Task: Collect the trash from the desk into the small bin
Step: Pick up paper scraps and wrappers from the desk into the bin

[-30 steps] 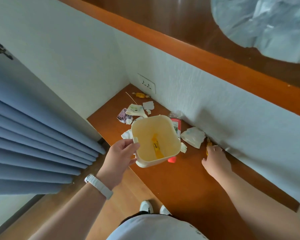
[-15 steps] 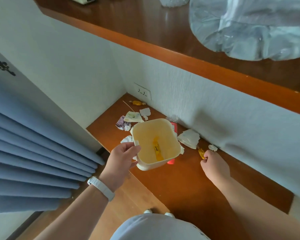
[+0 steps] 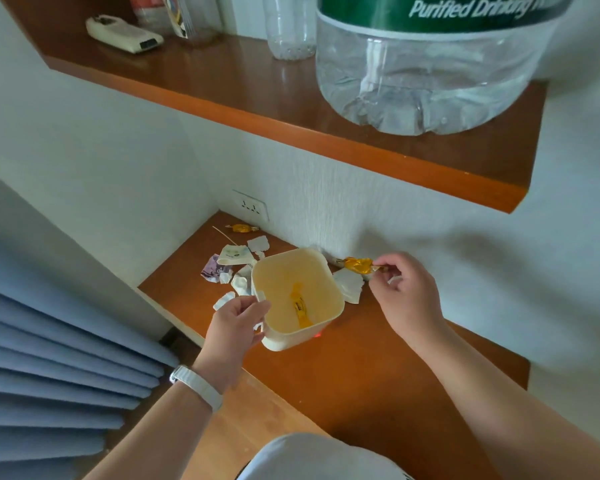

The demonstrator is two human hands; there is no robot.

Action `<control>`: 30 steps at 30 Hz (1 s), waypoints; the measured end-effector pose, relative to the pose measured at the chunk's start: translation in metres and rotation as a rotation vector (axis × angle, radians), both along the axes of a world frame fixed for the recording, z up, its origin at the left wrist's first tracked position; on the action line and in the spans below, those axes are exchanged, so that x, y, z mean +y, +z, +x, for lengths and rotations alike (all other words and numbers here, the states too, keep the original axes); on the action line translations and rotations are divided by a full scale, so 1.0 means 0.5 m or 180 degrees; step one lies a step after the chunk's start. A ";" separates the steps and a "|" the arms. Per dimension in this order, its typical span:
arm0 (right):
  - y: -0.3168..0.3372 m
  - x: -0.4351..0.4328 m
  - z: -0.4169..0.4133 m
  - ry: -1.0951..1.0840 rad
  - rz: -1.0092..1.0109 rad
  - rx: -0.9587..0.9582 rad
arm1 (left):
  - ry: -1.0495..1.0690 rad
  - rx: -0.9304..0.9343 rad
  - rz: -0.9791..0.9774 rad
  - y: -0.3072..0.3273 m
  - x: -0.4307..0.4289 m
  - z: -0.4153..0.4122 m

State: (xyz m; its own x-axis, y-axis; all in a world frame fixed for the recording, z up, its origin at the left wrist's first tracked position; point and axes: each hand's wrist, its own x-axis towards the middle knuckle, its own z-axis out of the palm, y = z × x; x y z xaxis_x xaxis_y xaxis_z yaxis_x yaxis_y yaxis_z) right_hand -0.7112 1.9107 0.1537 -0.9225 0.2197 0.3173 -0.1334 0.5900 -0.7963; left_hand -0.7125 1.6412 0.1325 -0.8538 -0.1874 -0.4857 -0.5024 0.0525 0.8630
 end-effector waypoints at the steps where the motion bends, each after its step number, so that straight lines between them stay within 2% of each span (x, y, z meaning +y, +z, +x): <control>1: 0.013 -0.006 0.005 0.0103 -0.0107 0.0067 | 0.0012 -0.0002 0.0011 0.000 0.002 0.002; 4: 0.032 -0.023 0.018 0.0490 -0.0252 0.0053 | 0.0033 0.0026 0.0018 -0.002 0.010 0.007; 9: -0.004 -0.038 0.026 0.1089 -0.0023 -0.0459 | 0.0081 0.0143 -0.0067 0.000 0.019 0.015; 19: -0.099 0.002 -0.010 0.1161 -0.0047 -0.0718 | 0.0296 -0.0044 -0.0239 -0.016 0.017 0.027; 21: -0.151 0.029 -0.039 0.0891 0.0254 -0.0956 | 0.0369 -0.0113 -0.0221 -0.019 0.015 0.029; 23: -0.210 0.062 -0.066 0.0643 0.0842 -0.1370 | 0.0451 -0.0167 -0.0214 -0.019 0.016 0.032; 26: -0.292 0.112 -0.099 0.0731 0.1611 -0.1908 | 0.0600 -0.0175 -0.0217 -0.016 0.015 0.036; 30: -0.356 0.142 -0.133 0.0848 0.2376 -0.2235 | 0.0665 -0.0147 -0.0166 -0.011 0.009 0.045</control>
